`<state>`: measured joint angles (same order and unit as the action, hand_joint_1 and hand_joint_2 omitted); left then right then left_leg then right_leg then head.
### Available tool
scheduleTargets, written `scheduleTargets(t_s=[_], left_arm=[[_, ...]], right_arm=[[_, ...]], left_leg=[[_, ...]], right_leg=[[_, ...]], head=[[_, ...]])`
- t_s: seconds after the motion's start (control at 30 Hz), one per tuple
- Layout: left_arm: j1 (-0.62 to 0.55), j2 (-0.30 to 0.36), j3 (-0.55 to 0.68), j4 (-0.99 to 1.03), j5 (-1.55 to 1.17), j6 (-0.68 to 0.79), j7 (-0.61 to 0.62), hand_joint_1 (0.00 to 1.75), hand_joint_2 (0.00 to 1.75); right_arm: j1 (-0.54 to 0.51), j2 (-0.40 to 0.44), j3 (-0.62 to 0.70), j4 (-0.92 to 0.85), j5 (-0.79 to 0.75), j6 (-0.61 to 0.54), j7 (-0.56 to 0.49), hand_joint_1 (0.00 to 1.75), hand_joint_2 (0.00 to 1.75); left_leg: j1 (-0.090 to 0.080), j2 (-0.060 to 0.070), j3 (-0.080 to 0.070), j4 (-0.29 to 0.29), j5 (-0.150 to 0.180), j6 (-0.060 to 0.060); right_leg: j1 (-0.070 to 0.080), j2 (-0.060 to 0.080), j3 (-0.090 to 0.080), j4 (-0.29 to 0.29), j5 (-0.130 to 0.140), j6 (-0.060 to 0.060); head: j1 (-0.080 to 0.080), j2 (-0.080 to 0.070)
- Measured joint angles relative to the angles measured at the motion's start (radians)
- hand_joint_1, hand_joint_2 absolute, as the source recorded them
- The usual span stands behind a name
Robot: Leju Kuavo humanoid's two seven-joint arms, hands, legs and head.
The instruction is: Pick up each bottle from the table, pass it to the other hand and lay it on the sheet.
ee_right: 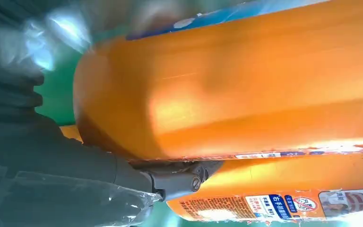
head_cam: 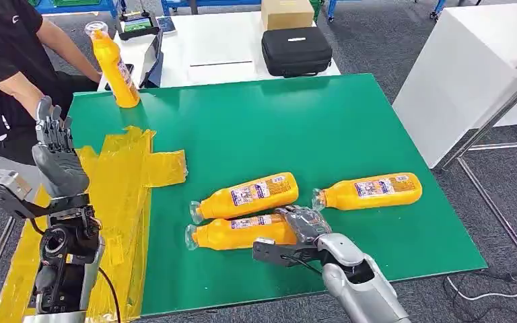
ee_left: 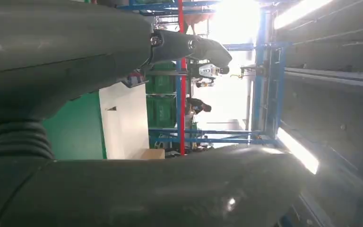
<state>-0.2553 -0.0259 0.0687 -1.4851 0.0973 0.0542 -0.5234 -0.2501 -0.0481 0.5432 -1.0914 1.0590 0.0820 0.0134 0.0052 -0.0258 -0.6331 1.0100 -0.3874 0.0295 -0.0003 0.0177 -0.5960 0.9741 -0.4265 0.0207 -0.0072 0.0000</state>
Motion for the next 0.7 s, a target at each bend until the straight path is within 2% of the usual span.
scheduleTargets(t_s=[0.7], left_arm=[[0.0, 0.0, 0.0, 0.0, 0.0, 0.0, 0.0, 0.0, 0.0]], right_arm=[[0.0, 0.0, 0.0, 0.0, 0.0, 0.0, 0.0, 1.75, 1.75]], left_leg=[[0.0, 0.0, 0.0, 0.0, 0.0, 0.0]], right_leg=[[0.0, 0.0, 0.0, 0.0, 0.0, 0.0]], head=[[0.0, 0.0]])
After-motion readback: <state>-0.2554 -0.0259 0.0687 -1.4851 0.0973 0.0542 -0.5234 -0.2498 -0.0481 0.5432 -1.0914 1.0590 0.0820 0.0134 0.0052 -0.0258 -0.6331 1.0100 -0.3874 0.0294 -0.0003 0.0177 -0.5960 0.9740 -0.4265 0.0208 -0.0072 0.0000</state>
